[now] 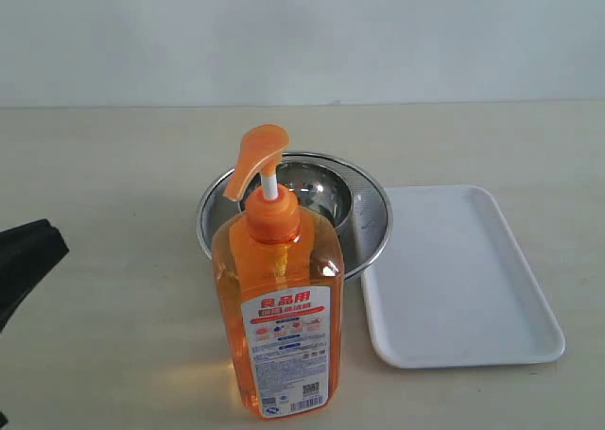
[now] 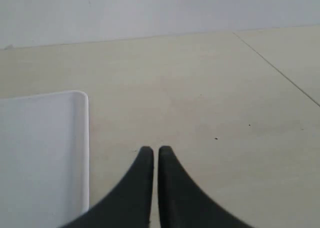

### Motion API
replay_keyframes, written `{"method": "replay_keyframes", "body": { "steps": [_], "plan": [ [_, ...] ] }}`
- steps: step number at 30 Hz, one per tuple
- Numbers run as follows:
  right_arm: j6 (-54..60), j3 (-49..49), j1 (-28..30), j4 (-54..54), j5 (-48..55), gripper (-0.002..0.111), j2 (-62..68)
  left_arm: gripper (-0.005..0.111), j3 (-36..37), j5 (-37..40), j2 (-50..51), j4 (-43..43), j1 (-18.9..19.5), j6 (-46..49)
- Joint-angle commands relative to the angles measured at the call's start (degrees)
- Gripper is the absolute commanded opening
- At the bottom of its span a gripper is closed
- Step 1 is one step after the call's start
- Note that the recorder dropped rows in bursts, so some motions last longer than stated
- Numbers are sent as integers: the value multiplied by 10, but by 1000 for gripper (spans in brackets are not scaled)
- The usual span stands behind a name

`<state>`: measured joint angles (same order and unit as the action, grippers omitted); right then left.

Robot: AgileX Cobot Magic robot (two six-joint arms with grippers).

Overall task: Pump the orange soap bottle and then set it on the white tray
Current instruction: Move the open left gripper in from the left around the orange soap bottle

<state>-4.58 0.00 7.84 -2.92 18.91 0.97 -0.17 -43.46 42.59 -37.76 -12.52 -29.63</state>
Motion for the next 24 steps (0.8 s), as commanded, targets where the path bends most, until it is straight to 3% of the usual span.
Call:
{"method": "replay_keyframes", "body": {
  "steps": [1,12,21,24],
  "plan": [
    [4,0,1,-4,-5,1,-3,5,1,-36,76,-7,0,16],
    [4,0,1,-4,-5,1,-3,5,-88,-164,331,-178,0,-38],
    [4,0,1,-4,-5,1,-3,6,-93,-180,348,-244,0,13],
    [4,0,1,-4,-5,1,-3,20,-93,-180,348,-240,0,13]
  ]
}}
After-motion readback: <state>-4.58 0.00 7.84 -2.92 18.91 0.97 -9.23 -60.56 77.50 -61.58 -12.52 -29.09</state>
